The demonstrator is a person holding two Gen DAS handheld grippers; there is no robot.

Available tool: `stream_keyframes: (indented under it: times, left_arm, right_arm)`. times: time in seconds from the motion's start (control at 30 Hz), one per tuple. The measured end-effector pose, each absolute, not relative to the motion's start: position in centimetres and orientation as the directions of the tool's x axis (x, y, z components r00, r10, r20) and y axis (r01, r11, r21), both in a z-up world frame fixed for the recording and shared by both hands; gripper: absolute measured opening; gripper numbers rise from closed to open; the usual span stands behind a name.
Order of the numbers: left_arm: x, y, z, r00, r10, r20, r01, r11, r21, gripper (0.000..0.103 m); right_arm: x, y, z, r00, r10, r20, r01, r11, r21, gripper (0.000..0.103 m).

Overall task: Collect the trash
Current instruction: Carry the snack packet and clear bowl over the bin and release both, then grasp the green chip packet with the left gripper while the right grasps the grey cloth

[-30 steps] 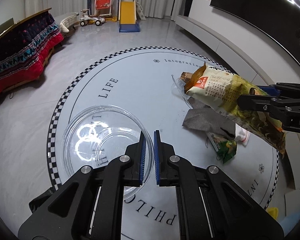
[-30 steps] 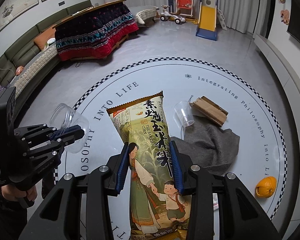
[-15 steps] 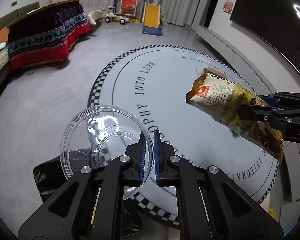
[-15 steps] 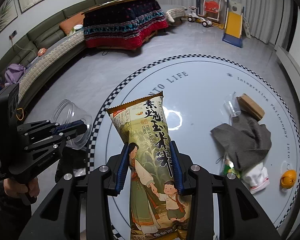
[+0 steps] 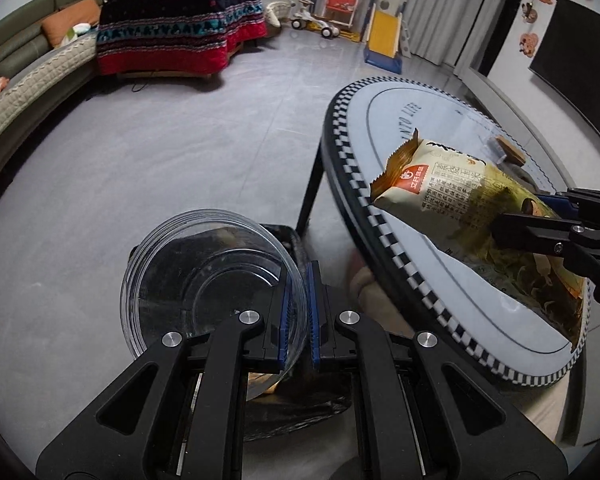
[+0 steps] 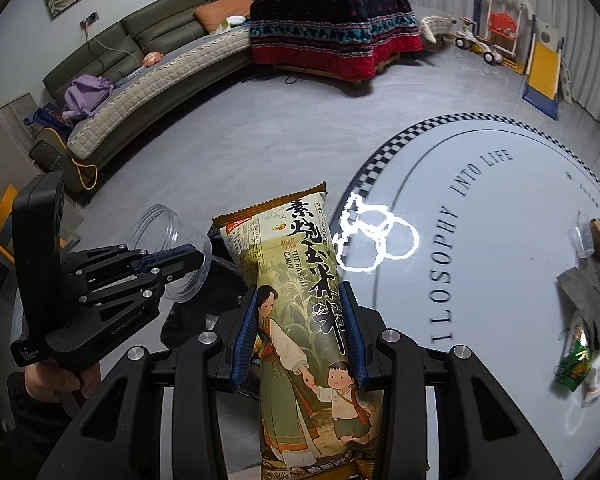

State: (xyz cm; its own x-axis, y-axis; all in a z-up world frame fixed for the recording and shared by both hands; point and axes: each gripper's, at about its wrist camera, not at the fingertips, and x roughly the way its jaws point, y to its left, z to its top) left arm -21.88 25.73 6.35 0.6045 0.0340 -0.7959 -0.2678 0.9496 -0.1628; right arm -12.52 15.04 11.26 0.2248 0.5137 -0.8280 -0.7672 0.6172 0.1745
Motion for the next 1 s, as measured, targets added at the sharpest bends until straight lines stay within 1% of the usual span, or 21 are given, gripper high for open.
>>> stream_keyframes:
  times: [0.13,0.17,0.2,0.23,0.27,0.3,0.33,0.4,0.53,0.7,1.0]
  left_arm:
    - [-24.2,27.7,4.5,0.571,0.057,-0.819,-0.325,0.932,-0.162,0.007]
    - [-24.6,27.9,4.1,0.564,0.065,-0.823,-0.338,0.928,-0.159,0.008]
    - [-25.0,28.5,3.4,0.543,0.071,-0.837,-0.355,0.922,-0.152,0.011]
    - [-25.2,29.1,3.0,0.525,0.085,-0.847,-0.38,0.914,-0.144,0.039]
    - [-25.6,29.7,2.6,0.507,0.11,-0.855,-0.415,0.901,-0.131,0.098]
    - [-26.2,30.1,2.4,0.52,0.132,-0.844,-0.437,0.89,-0.13,0.095]
    - [-26.5,30.3,2.4,0.535,0.136,-0.834,-0.442,0.886,-0.139,0.097]
    - [-27.0,30.7,2.4,0.555,0.13,-0.822,-0.449,0.878,-0.165,0.097]
    - [-26.9,31.1,2.3,0.558,0.136,-0.818,-0.449,0.879,-0.161,0.097]
    - [-26.7,30.2,2.3,0.562,0.127,-0.817,-0.425,0.892,-0.153,0.097]
    - [-24.7,27.3,4.3,0.572,0.103,-0.814,-0.362,0.922,-0.138,0.097]
  right_arm:
    - [-13.7,18.6,10.1,0.187,0.524,-0.831,-0.782,0.591,0.197,0.041]
    - [-13.8,19.5,9.7,0.185,0.515,-0.837,-0.782,0.593,0.193,0.045]
    - [-13.9,20.4,9.3,0.188,0.506,-0.842,-0.781,0.596,0.184,0.055]
    - [-14.0,21.1,9.0,0.203,0.5,-0.841,-0.774,0.609,0.175,0.061]
    - [-14.0,21.4,8.9,0.21,0.505,-0.837,-0.769,0.614,0.177,0.066]
    - [-14.0,21.6,8.7,0.207,0.511,-0.834,-0.766,0.615,0.187,0.066]
    - [-14.0,21.7,8.7,0.2,0.516,-0.833,-0.763,0.616,0.198,0.066]
    - [-14.2,21.7,8.6,0.198,0.514,-0.835,-0.764,0.614,0.197,0.066]
    - [-14.3,21.0,8.8,0.198,0.518,-0.832,-0.758,0.619,0.204,0.066]
    - [-14.2,20.1,9.0,0.203,0.519,-0.83,-0.754,0.624,0.206,0.066]
    - [-12.3,17.0,9.8,0.225,0.525,-0.821,-0.728,0.651,0.217,0.066]
